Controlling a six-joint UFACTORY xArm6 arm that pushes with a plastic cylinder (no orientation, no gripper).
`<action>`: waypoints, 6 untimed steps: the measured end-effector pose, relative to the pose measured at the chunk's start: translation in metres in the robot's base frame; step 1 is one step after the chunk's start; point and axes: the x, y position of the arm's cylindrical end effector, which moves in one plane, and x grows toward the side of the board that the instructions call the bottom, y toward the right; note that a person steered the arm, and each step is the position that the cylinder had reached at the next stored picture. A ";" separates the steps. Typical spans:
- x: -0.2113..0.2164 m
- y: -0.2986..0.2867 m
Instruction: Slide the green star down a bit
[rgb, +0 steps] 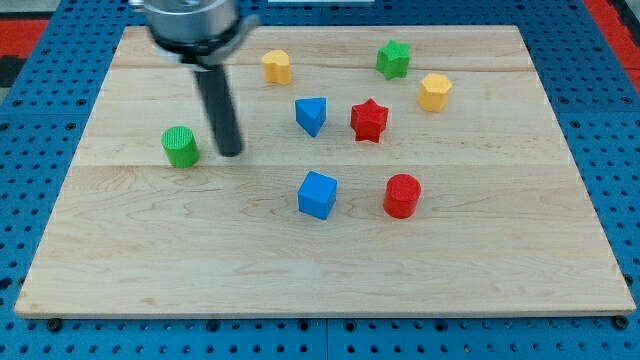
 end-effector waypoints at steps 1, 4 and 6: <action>0.000 0.107; -0.165 0.251; -0.212 0.185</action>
